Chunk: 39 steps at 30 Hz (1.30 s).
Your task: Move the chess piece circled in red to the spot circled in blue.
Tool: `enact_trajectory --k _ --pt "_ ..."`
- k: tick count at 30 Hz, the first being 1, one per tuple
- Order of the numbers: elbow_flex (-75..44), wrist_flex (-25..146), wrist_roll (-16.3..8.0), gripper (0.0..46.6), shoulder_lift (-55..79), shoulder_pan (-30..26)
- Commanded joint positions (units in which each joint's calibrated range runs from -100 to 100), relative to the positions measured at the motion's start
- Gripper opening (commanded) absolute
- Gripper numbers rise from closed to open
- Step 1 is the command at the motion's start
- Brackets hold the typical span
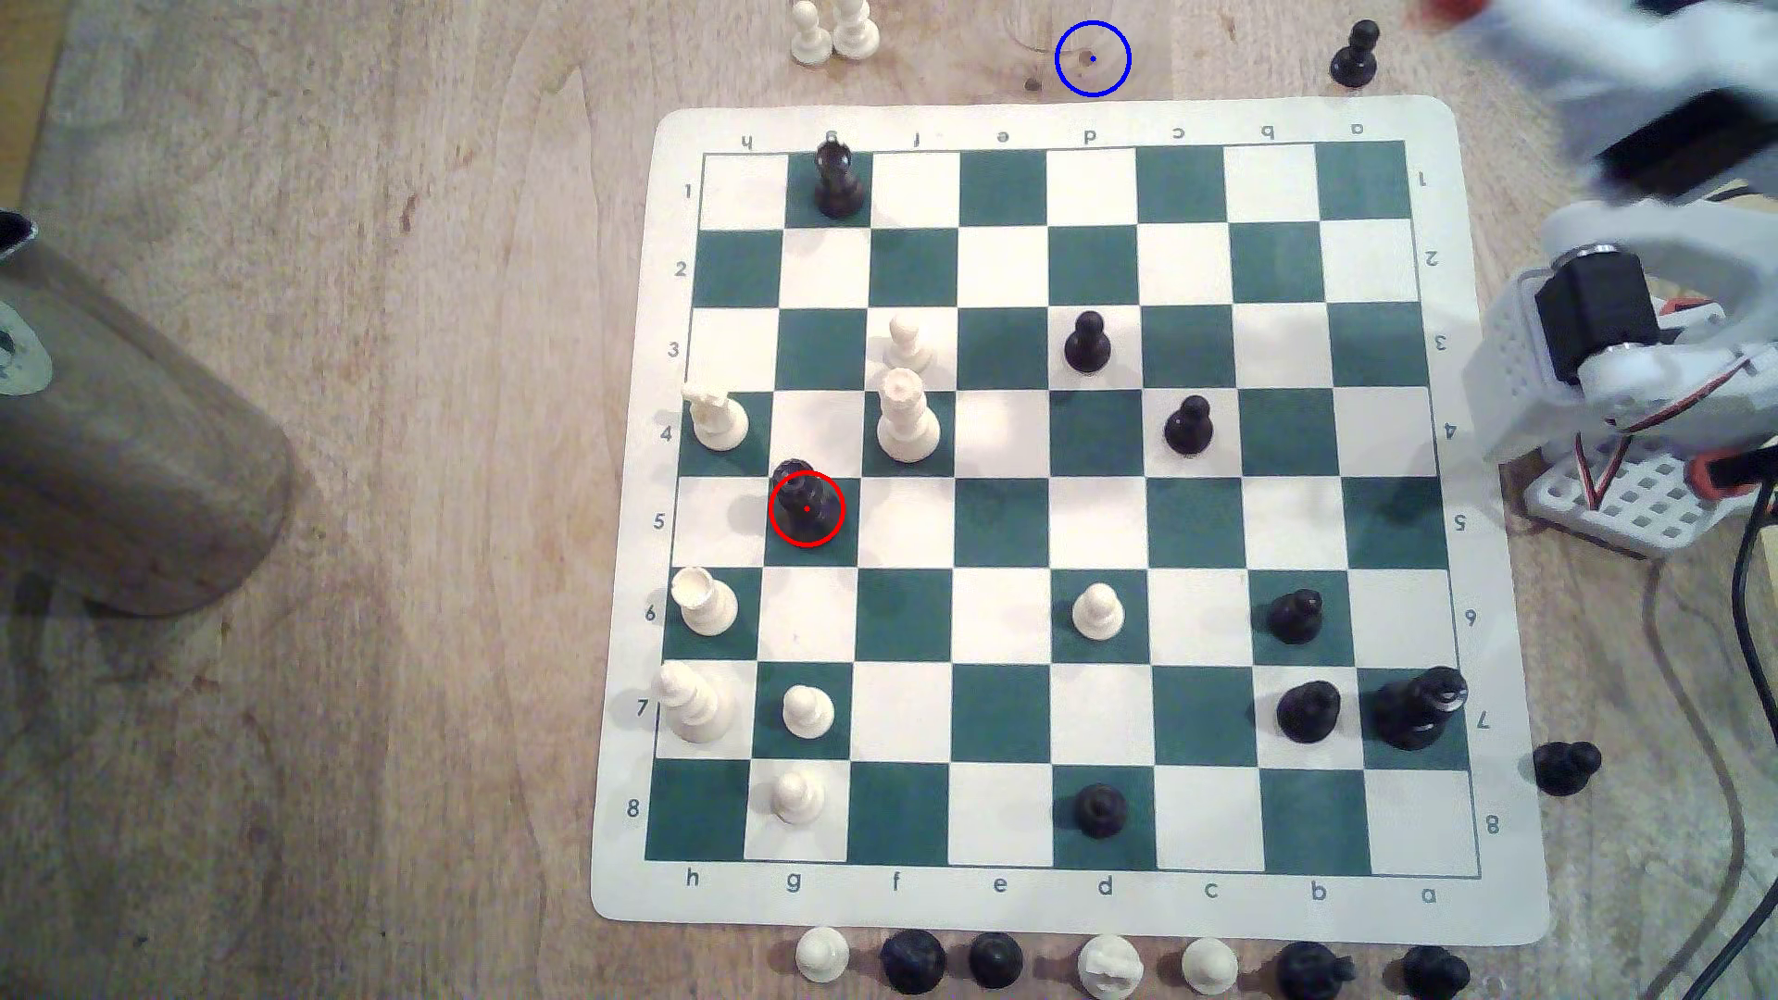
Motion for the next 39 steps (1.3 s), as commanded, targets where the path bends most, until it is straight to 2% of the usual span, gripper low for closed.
enact_trajectory --k 1,3,7,9,12,17,21,30,39 --pt "-3.30 13.80 -0.88 1.9 -0.11 -1.76" --pt "-1.40 17.57 -3.08 1.9 0.65 -4.65" --pt "1.68 20.27 -3.08 1.9 3.71 -5.82" --pt "2.05 20.27 -2.98 6.1 7.27 -6.14" --pt "-0.95 20.44 -1.51 11.0 16.53 -7.00" --pt "-4.75 18.14 -2.00 15.4 29.60 -8.72" --pt "-14.91 18.72 -3.71 17.5 43.95 -6.84" --pt "-39.48 24.04 -7.23 17.8 68.73 -4.49" --pt "-53.08 23.30 -9.18 17.9 88.00 -2.15"
